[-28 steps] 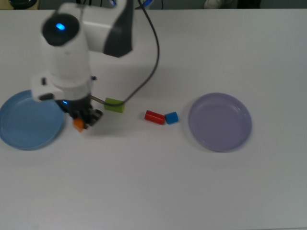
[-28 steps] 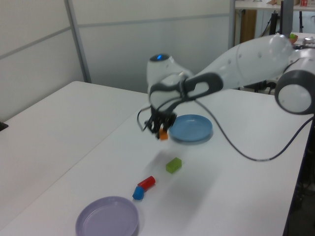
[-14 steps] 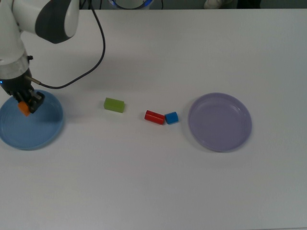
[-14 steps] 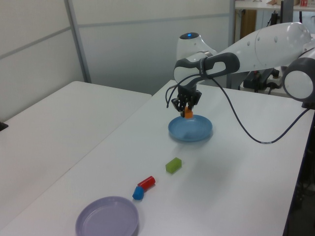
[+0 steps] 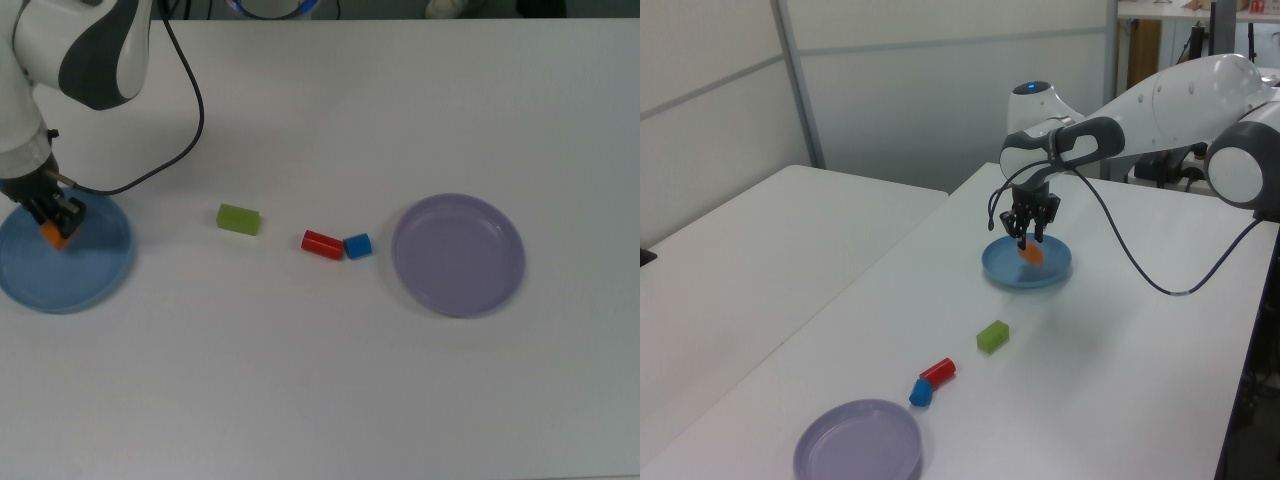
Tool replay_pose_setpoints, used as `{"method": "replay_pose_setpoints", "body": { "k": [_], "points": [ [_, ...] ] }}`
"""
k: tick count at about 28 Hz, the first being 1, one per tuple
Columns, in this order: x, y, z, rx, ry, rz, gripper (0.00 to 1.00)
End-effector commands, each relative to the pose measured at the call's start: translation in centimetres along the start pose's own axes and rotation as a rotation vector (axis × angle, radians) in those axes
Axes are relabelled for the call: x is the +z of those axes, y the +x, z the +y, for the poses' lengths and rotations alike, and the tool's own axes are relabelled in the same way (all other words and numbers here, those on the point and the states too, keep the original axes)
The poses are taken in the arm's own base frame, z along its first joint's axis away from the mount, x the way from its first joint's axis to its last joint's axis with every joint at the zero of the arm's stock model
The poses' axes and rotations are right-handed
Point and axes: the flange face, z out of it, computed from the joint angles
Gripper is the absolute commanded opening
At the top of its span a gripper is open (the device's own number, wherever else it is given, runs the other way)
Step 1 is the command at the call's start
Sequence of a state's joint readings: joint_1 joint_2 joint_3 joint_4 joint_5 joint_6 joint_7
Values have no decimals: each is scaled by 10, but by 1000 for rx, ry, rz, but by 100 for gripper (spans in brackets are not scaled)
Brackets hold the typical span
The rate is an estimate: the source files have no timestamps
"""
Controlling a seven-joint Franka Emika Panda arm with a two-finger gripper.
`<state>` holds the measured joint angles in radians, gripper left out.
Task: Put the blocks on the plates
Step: 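Lift the orange block and carry it over the light blue plate, then open the gripper to release the orange block onto the plate, then move the gripper to the green block and grasp it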
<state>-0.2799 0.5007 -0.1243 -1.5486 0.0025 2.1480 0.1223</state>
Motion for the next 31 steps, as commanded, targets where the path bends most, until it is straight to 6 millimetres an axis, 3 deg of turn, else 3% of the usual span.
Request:
{"method": "replay_pose_setpoints", "body": {
  "k": [1, 4, 10, 11, 15, 16, 22, 26, 31],
  "points": [
    [-11, 0, -1, -15, -10, 1, 100],
    [-15, -1, -6, -22, -7, 5, 100],
    [-50, -15, -18, -39, 6, -38, 100],
    [-63, -24, -34, -61, 14, -58, 100],
    [-79, -48, -52, -87, 20, -123, 100],
    [-85, -62, -66, -92, 25, -147, 100],
    [-86, -96, -101, -158, 26, -183, 100],
    [-81, -100, -118, -299, 22, -184, 100],
    [-81, -101, -122, -518, 35, -181, 100]
  ]
}}
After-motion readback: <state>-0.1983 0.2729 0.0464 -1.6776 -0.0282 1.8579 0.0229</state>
